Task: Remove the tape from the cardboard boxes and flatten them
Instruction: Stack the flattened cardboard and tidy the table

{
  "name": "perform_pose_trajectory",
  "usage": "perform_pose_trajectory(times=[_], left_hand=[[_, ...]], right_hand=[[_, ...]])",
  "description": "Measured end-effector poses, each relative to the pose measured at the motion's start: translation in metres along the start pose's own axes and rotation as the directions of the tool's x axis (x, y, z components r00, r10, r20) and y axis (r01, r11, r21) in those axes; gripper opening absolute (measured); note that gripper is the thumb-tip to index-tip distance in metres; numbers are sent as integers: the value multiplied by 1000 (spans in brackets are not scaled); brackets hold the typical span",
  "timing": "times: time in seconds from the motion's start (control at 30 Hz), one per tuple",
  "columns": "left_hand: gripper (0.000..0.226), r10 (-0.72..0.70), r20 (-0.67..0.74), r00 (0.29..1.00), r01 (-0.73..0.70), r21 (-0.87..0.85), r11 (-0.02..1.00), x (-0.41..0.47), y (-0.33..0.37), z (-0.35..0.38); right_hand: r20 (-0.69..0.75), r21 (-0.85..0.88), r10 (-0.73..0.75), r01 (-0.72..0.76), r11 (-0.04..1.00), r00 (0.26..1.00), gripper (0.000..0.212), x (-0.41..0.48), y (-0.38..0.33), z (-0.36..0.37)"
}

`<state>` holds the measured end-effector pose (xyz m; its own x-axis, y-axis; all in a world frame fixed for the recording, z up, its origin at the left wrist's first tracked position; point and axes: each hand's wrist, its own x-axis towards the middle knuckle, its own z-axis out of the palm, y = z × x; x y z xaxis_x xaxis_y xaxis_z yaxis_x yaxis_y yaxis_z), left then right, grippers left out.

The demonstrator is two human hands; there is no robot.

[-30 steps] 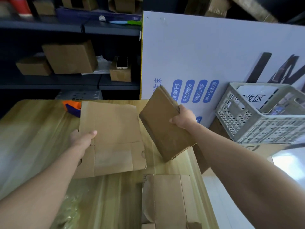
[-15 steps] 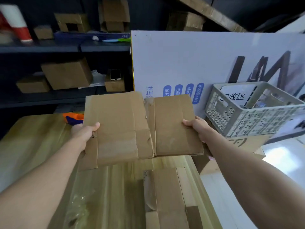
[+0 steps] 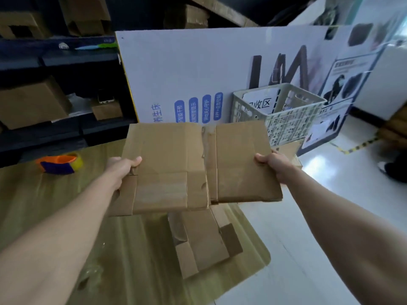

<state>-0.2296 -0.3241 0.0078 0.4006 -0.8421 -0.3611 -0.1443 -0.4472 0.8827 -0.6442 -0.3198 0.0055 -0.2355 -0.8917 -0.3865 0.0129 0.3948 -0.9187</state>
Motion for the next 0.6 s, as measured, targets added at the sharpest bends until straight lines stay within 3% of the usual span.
perform_pose_trajectory(times=[0.2,0.6], left_hand=[[42,46,73,996,-48,30,998,-25,31,96],[38,151,152,977,-146,-45,988,-79,95,343]], right_hand=[[-96,35,-29,32,999,995,41,2,5,-92],[-176,91,-89,106,990,980,39,82,-25,-338]])
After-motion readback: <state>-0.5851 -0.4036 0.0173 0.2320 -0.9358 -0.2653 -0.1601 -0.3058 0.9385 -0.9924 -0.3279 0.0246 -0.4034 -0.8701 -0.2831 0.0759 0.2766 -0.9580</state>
